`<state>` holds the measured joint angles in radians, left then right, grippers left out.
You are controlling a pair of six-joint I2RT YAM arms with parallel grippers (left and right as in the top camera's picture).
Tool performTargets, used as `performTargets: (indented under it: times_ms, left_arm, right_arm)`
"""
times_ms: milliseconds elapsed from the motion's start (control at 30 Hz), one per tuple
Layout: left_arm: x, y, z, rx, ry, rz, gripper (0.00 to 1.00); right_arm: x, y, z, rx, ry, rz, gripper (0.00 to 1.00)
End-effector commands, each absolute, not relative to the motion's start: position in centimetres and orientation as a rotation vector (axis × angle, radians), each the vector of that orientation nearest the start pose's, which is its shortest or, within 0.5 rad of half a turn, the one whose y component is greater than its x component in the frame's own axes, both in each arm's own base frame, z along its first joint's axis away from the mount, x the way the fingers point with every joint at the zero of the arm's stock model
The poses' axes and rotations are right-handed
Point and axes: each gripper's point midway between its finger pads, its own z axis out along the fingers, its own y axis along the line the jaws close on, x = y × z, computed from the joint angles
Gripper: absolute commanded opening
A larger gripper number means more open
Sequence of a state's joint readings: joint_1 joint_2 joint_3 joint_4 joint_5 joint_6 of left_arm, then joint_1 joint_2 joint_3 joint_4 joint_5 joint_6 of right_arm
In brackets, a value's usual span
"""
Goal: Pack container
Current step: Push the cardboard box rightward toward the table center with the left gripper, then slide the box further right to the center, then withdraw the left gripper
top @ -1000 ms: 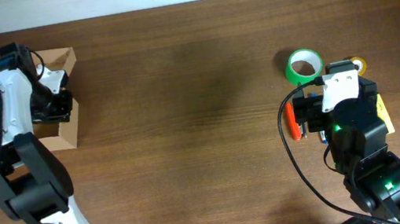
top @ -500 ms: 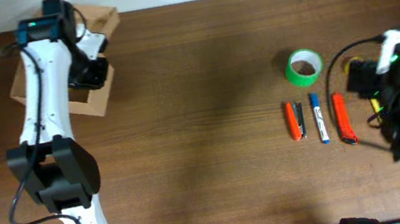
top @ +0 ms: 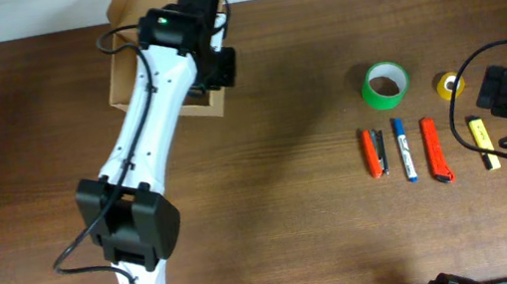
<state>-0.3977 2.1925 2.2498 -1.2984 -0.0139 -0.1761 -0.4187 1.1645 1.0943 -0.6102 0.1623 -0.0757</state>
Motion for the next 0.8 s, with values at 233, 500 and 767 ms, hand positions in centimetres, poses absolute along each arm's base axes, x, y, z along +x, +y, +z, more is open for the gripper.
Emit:
performTargets:
  times_ms: [233, 500, 767]
  left_arm:
    - [42.6, -26.2, 18.0, 0.137, 2.738, -0.042, 0.02]
    - [41.5, -28.4, 18.2, 0.058, 2.707, -0.050, 0.02]
    - [39.2, -29.4, 15.2, 0.146, 2.751, 0.051, 0.02]
  right_arm:
    - [31.5, -17.2, 25.6, 0.480, 2.201, -0.440, 0.99]
    - [31.8, -17.0, 25.8, 0.473, 2.190, -0.428, 0.99]
    - [32.1, -16.6, 25.8, 0.454, 2.188, -0.394, 0.99]
